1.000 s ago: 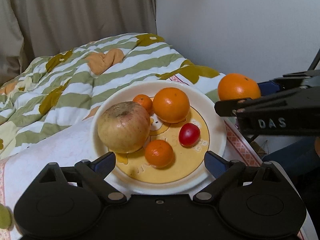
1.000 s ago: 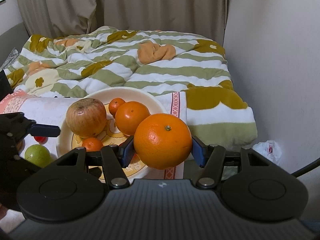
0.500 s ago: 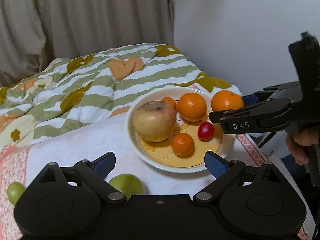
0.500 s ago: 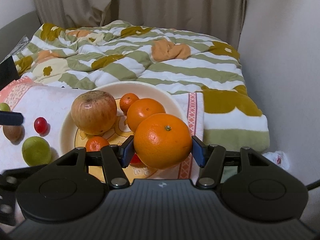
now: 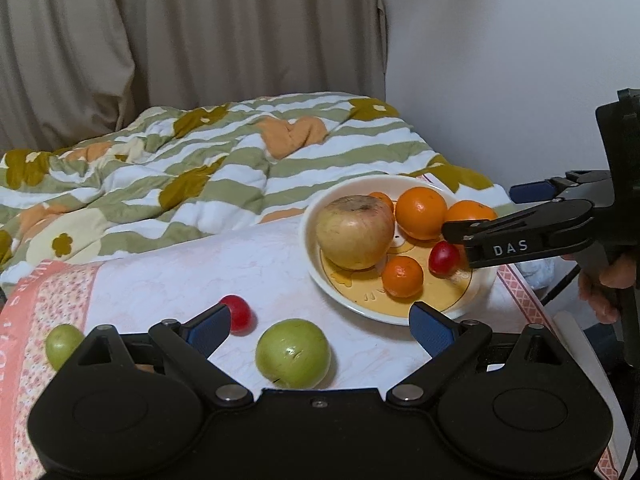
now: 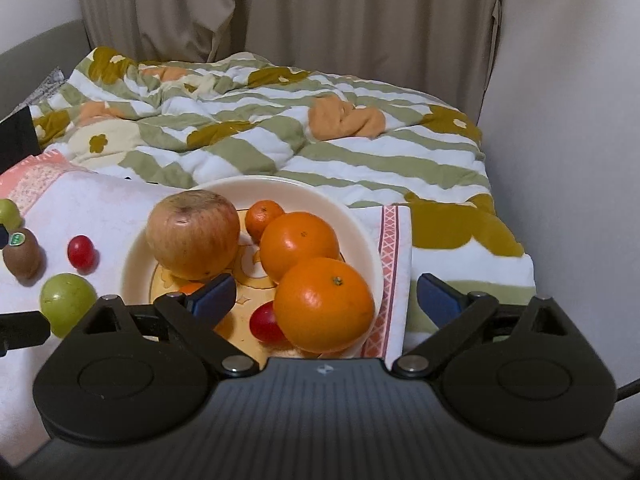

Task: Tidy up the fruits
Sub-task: 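Move both tools back over the kiwi and green apple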

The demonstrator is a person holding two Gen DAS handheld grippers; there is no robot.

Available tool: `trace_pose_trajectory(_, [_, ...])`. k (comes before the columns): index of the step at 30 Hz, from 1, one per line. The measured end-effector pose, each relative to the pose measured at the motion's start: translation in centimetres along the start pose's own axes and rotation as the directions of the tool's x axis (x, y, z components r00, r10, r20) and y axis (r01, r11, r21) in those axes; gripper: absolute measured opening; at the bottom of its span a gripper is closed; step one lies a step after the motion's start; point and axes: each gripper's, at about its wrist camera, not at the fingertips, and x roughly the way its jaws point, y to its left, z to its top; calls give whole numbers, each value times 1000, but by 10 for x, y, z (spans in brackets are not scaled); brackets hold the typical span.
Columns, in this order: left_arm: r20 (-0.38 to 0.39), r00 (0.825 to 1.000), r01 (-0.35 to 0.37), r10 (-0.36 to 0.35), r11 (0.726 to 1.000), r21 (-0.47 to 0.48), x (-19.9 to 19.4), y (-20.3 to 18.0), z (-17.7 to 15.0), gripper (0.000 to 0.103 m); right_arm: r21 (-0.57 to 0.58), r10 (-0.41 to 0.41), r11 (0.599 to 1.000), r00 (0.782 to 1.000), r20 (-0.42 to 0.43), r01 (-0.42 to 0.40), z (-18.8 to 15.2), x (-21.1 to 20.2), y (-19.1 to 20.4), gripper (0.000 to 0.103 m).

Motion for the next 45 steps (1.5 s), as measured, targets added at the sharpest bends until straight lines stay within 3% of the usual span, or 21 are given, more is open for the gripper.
trace_pose_trajectory(20, [150,985,-73,86,993,-88,-97,16,-15,98,10,12,1000,997,73,-13,-2,-109,28,103])
trace_pose_trajectory(28, [223,960,-148,170,983,-111,-137,40,-25,103,53,36,998,996,77,-40,-7,-145,52,103])
trace_pose_trajectory(32, [230,956,-161,183,981,-113,-143,61,-27,103,51,34,998,997,74,-38,-9,-154,71,103])
trace_pose_trajectory(38, [208,965,-140,158,985,-96,-138,96,-31,103,89,32,995,998,50,-36,-12,-153,100,103])
trace_pose_trajectory(45, [115,991,-62,67,997,-49,-110,137,-33,103,199,-38,979,999,-15,40,-15,-132,136,103])
